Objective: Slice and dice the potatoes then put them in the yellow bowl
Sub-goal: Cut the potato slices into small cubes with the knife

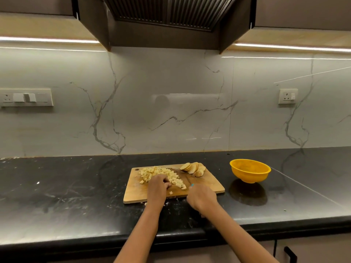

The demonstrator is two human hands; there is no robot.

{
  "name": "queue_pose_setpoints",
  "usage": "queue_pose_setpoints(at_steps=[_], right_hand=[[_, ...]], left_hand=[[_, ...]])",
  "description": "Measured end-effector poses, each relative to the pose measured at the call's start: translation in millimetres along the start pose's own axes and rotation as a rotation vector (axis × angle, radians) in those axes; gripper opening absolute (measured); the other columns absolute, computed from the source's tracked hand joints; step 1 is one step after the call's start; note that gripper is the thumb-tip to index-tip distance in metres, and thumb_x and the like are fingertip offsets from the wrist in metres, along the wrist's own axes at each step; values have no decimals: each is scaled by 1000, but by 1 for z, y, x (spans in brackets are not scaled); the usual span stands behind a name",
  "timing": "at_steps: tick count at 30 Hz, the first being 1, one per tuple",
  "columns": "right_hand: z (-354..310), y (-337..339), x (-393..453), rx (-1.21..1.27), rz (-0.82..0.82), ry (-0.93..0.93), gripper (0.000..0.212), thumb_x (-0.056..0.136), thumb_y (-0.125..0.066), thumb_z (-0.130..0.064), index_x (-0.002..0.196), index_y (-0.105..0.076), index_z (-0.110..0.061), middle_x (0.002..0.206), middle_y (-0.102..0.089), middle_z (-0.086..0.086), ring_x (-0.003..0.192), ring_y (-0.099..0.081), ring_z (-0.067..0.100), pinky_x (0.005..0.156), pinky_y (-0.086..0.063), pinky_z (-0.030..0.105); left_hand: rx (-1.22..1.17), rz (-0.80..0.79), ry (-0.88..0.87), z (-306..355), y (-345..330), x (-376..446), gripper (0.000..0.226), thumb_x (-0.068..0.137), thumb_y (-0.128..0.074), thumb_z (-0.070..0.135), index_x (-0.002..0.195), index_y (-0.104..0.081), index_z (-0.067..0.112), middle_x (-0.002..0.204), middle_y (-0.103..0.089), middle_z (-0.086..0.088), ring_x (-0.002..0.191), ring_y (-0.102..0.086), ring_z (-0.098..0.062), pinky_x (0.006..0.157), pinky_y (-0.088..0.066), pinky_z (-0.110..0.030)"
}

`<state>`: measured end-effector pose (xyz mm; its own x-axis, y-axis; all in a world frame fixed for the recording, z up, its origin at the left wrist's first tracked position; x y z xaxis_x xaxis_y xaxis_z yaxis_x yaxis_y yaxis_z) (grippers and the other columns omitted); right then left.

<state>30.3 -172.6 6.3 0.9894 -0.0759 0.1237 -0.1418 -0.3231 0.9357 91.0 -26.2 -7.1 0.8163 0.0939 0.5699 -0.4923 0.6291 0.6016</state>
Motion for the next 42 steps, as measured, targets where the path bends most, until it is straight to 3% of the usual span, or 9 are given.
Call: queue_pose_setpoints(at_steps=[8,14,17,20,23,27,32,38,42], right_hand=[[-19,-13,1,-5,-26,22,24,96,-45,-16,110,-62,-7,110,-64,9,98,-62,22,74,-46,28],[-9,4,21,85,110,116,36,101,-31,-16,102,-64,-2,87,-62,9,85,-62,23,73,-48,34],[6,6,38,122,156,111,37,102,-32,-23,104,-61,-1,86,-60,7,76,-50,17,64,-42,29],[14,4,48,219,243,81,41,103,-31,-30,99,-62,-5,78,-55,1,67,-49,11,52,-33,21],[14,5,55,295,319,108,36,103,-31,-31,90,-55,-8,71,-51,-2,65,-50,11,55,-36,23],[19,4,65,408,384,193,31,103,-34,-28,85,-52,-11,68,-54,0,63,-55,15,51,-36,18],[26,10,81,553,484,227,29,103,-36,-24,80,-48,-11,61,-49,-1,52,-47,9,44,-33,17],[40,16,113,640,576,190,29,103,-36,-23,83,-50,-7,57,-46,-1,49,-47,13,45,-31,19],[48,16,130,654,588,172,30,103,-36,-23,84,-51,-5,57,-46,0,49,-45,12,45,-31,19]], left_hand=[[-62,32,-50,-9,13,0,12,82,-67,6,91,-74,8,94,-72,-5,92,-63,-16,81,-44,-23],[-211,-169,-136,-9,15,-2,24,66,-83,21,88,-74,13,84,-70,4,72,-58,1,68,-43,-8],[-171,-251,-136,-8,11,-1,26,66,-83,23,89,-74,15,86,-70,5,78,-62,-6,75,-49,-19],[-7,-195,-141,-3,9,2,19,75,-76,26,92,-72,18,92,-70,5,83,-60,-7,76,-48,-22],[138,-59,-141,-1,10,6,13,87,-64,18,98,-70,17,101,-68,3,94,-59,-10,75,-41,-18],[19,-65,-266,10,-3,10,26,91,-54,6,112,-67,14,110,-68,-2,107,-58,-15,94,-43,-24],[103,-353,-320,15,-30,9,34,80,-65,48,106,-68,27,113,-65,9,114,-45,-11,99,-33,-39],[425,-178,-364,14,-22,30,24,91,-50,41,102,-66,27,120,-60,12,114,-41,-10,98,-19,-35],[449,-30,-201,-3,-16,51,20,92,-51,36,102,-67,29,113,-62,12,110,-44,-10,95,-21,-34]])
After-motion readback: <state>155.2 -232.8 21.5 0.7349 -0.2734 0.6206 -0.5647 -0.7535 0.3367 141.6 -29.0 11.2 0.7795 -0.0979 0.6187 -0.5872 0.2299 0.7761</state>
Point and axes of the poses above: each hand's wrist, its own x-axis towards the middle knuckle, its own y-axis out of the back of the hand, z = x × y, the point moved 5 cm from there along x, towards the middle knuckle
